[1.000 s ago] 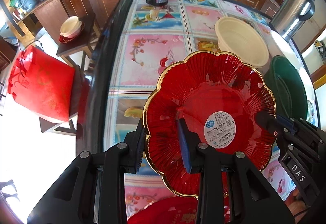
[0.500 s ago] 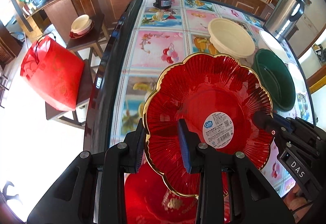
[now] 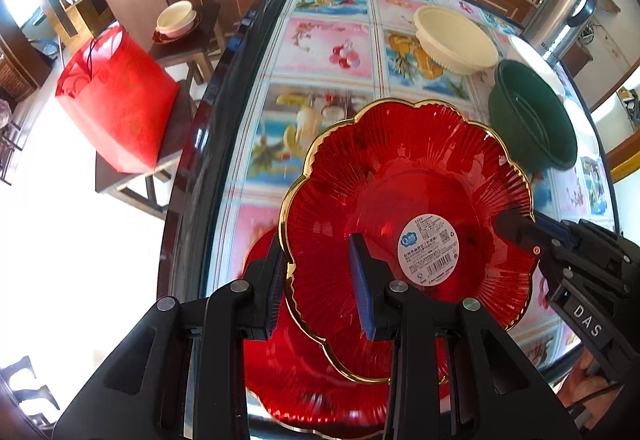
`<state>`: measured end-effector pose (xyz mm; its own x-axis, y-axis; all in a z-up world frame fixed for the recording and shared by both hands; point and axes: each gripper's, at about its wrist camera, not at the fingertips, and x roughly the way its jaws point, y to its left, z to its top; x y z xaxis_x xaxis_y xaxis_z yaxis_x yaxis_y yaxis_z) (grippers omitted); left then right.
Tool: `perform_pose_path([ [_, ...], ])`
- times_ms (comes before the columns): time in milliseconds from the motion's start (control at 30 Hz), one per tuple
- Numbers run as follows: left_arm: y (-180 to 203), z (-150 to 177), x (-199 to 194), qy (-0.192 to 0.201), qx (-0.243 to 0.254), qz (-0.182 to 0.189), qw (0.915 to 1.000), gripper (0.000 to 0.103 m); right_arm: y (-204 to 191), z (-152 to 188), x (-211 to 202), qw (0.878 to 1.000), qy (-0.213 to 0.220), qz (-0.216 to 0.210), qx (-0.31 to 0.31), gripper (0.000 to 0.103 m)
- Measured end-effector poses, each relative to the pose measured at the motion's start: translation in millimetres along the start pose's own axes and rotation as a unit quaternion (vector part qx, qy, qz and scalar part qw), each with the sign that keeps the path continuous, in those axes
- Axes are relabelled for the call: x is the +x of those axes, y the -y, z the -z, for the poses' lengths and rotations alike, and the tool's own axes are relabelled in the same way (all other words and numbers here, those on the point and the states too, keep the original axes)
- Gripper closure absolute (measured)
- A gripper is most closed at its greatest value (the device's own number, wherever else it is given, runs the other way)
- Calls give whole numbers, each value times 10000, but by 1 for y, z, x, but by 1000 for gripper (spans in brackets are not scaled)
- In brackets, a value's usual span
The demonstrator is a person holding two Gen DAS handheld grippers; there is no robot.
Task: Organize plates and bowls
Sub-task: 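Lift the small red plate with both grippers and carry it over the large plate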
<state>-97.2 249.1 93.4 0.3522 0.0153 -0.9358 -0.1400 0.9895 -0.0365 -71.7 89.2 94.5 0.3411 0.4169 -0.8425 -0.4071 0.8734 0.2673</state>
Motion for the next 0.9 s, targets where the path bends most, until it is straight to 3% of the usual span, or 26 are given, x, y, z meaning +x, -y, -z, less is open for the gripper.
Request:
perform_pose_path([
  [900, -13, 68, 27, -537, -181, -59, 9984, 73, -19, 53, 25, 9975, -652, -36, -285, 89],
])
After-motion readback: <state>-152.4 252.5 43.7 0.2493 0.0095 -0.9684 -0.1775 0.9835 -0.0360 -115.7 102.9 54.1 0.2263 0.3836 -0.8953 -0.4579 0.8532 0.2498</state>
